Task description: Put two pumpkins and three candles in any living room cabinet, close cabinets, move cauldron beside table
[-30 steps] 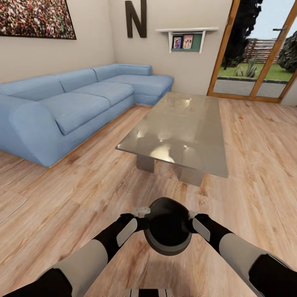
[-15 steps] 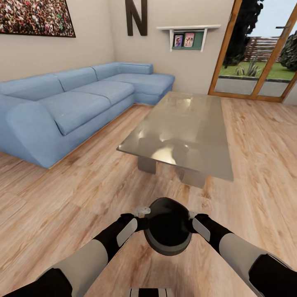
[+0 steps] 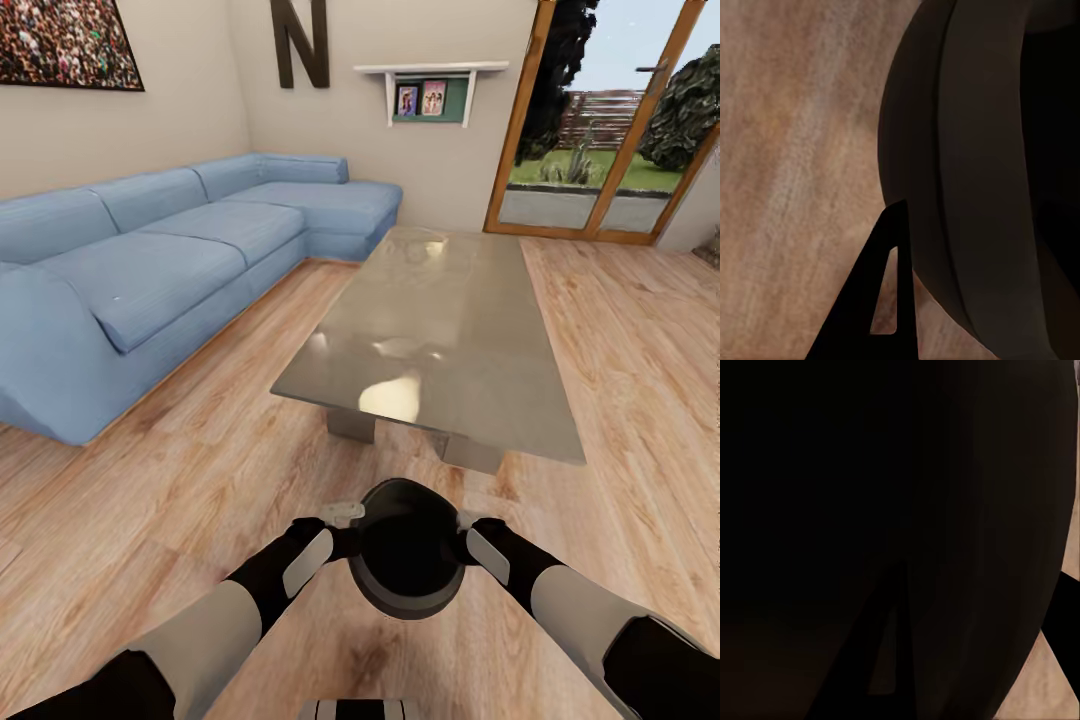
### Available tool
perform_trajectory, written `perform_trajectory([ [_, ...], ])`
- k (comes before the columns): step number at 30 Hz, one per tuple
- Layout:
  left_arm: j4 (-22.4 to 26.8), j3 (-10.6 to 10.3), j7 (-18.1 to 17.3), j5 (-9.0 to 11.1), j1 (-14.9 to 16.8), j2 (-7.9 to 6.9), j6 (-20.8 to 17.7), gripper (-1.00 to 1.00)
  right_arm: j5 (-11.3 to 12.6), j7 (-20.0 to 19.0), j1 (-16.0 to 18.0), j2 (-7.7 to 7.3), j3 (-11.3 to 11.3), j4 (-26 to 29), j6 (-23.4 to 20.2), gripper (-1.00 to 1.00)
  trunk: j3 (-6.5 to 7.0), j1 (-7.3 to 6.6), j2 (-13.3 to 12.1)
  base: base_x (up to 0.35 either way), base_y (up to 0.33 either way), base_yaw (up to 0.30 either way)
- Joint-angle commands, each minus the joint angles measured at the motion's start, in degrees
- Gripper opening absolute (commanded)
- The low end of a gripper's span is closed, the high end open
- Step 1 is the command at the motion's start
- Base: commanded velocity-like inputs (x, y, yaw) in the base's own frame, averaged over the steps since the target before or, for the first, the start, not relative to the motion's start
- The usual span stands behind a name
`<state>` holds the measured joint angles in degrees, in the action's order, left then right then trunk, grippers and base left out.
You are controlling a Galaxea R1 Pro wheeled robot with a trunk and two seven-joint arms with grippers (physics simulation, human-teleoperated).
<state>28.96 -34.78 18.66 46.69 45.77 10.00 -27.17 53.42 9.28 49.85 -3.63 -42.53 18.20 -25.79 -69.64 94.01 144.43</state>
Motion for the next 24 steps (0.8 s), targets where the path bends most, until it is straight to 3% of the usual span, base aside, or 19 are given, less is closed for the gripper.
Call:
perform_trajectory([
  [1,0.05,-0.29,0.55,0.34,0.02,-0.05,-0.17,-1.0,0.45,0.48,0.08,-0.06,0.07,0.26,-0.13,-1.0,-0.02,0.01,0.02,0.281,0.214,-0.264],
  [7,0.05,-0.29,0.54,0.34,0.02,-0.05,-0.17,-1.0,0.45,0.48,0.07,-0.06,0.07,0.26,-0.09,-1.0,0.09,0.01,0.02,0.273,0.201,-0.211],
  [15,0.05,-0.29,0.58,0.34,0.02,-0.06,-0.17,-1.0,0.45,0.48,0.07,-0.06,0.07,0.26,-0.11,-1.0,0.1,0.01,0.02,0.247,0.116,-0.015],
  [20,0.11,-0.29,0.59,0.34,0.02,-0.03,-0.17,-1.0,0.45,0.48,0.07,-0.06,0.07,0.26,-0.13,-1.0,0.1,0.01,0.02,0.051,0.009,0.0],
  [24,0.11,-0.29,0.59,0.34,0.02,0.0,-0.17,-1.0,0.45,0.48,0.07,-0.06,0.07,0.26,-0.1,-1.0,-0.79,0.11,0.08,0.003,0.0,0.0],
])
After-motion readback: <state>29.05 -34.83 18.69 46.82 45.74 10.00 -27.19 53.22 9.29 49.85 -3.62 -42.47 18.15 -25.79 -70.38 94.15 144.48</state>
